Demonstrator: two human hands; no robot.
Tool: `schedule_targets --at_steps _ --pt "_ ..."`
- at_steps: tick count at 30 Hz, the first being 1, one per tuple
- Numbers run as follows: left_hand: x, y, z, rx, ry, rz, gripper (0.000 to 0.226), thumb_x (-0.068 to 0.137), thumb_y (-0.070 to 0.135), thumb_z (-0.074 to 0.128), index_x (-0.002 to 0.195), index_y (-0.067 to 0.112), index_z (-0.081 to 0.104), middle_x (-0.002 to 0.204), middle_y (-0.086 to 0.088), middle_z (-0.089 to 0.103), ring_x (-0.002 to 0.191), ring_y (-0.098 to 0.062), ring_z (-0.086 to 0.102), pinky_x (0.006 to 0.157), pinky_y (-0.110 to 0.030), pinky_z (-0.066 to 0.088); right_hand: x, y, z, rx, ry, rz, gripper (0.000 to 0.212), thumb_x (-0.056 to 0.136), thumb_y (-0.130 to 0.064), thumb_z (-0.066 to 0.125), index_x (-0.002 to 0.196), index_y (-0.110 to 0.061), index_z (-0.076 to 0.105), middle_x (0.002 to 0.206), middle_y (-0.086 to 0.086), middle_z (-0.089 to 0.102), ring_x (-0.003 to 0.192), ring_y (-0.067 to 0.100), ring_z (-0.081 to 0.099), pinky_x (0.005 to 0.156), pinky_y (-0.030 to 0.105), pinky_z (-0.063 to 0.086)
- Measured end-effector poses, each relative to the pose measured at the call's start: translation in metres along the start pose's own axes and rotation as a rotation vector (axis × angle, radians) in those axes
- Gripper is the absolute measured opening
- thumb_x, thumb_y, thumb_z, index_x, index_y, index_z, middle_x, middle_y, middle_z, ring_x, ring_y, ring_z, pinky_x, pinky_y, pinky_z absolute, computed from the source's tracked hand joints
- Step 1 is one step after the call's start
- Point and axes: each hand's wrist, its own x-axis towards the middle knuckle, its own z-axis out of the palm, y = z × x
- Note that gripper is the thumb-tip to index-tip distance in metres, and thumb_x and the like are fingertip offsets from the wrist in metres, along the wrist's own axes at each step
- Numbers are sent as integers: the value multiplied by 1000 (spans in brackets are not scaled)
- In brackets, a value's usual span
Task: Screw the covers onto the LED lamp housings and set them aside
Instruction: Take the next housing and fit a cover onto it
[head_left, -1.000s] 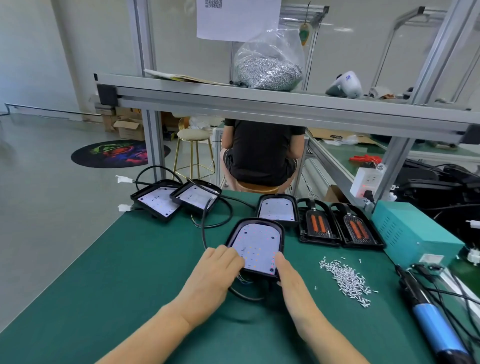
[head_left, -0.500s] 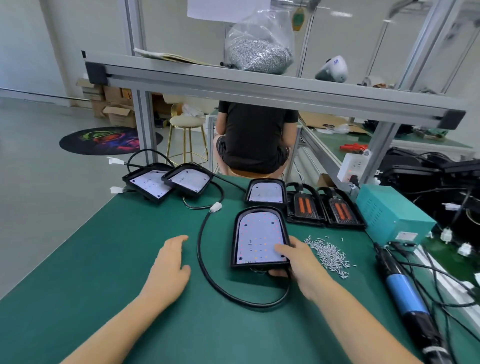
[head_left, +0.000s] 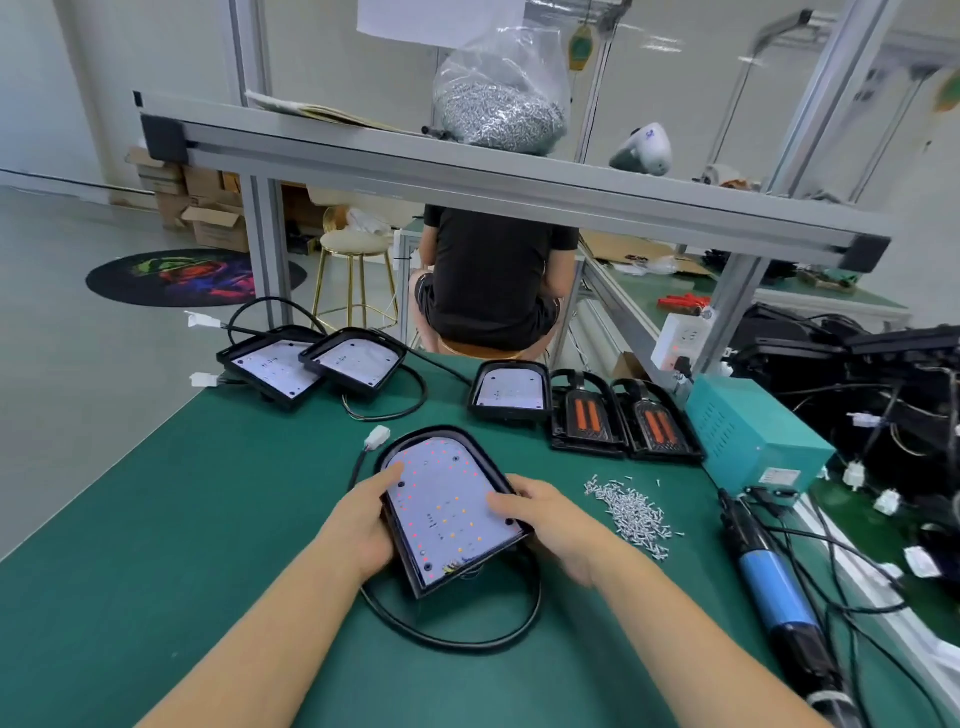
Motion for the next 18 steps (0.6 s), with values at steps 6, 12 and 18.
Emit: schedule_targets --at_steps 6,12,18 --pt "1 -9 -8 -103 -108 46 30 99 24 44 106 2 63 97 -14 73 97 -26 64 85 -43 45 20 -23 -39 -755 429 -160 37 100 -35 45 71 -15 58 81 0 55 79 19 52 70 32 40" --pt "1 -12 -12 -126 -139 75 33 100 26 43 112 2 62 107 -12 70 103 -26 62 94 -44 41 38 -14 -79 -1391 612 67 38 96 -17 49 133 -8 48 144 8 37 129 31 37 101 41 36" --pt "2 -13 -13 -102 -150 88 33 99 28 43 109 3 63 102 -12 72 100 -24 64 86 -42 45 47 -12 -101 -1234 600 166 63 97 -13 49 152 -16 17 146 14 40 131 35 35 102 42 35"
